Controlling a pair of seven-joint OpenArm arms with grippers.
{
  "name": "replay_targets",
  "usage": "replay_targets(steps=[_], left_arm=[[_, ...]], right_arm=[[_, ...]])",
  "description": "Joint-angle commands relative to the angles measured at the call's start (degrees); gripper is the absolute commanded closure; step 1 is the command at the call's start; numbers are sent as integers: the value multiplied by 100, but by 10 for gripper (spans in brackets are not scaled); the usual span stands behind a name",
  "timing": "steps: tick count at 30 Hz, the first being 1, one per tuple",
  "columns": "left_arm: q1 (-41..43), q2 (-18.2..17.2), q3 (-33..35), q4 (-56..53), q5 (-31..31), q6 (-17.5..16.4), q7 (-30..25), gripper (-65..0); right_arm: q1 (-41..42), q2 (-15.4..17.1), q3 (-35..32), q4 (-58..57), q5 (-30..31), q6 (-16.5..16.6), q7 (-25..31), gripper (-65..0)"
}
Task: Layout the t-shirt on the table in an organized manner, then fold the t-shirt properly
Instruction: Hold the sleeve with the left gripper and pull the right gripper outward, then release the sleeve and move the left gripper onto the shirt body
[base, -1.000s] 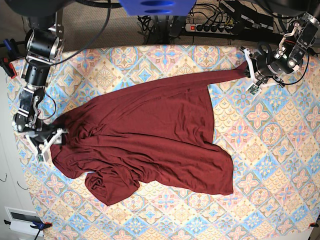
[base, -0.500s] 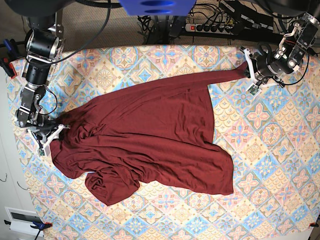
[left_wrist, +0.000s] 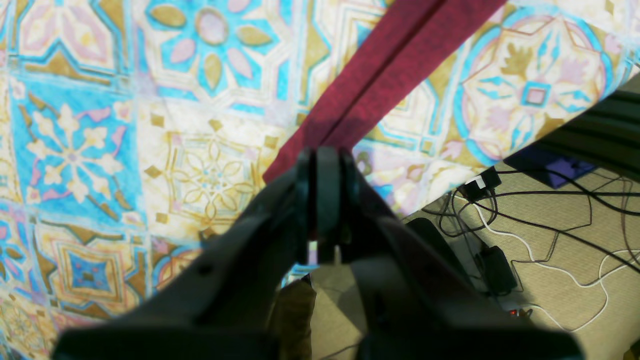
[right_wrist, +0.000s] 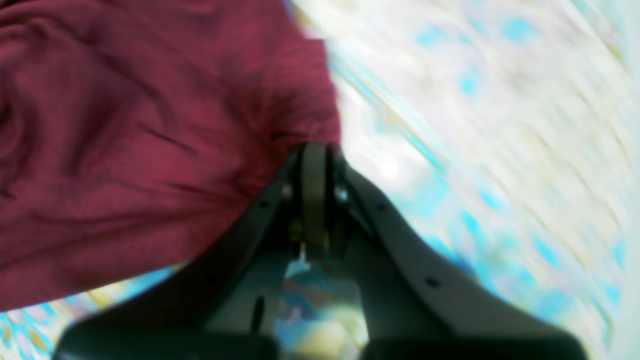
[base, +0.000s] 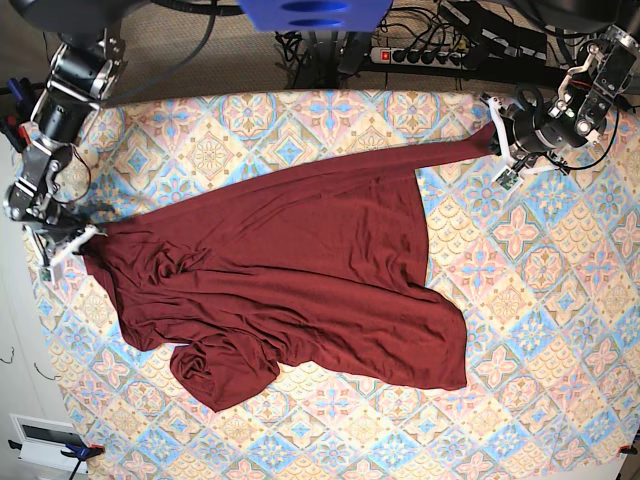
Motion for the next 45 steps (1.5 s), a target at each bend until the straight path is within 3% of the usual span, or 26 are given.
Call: replay_targets(steps=[1,14,25,32,36,39,42,45], left_arm=[[-42,-108,-55,84,41,15,-55,0],[20,-257,-205,66,58,15,-46,0],[828,-249,-1875,75,6,6,-55,0],[582,921,-2288,84,-12,-20,-55,0],[11,1659,-2323,57,-197,-724,-2,0],[-350,2151,-2314,49,-434,-996,490,-5],[-851,2767,-2314,-92,-627,-996,1140,-133],[-1062,3154,-2323,-461,-812,-996,1316,-264]], right_arm=[[44,165,138,248,70,20,88,0],[-1354,270,974,1444,88,28,-26,0],[-1750,261,974,1488,88,28,-26,0],[-1750,235,956,1523,88,28,-26,0],[-1750,235,947,1523,88,28,-26,0],[-1750,235,947,1523,88,28,-26,0],[-1750,235,947,1514,88,28,-26,0],[-1741,235,947,1514,88,28,-26,0]])
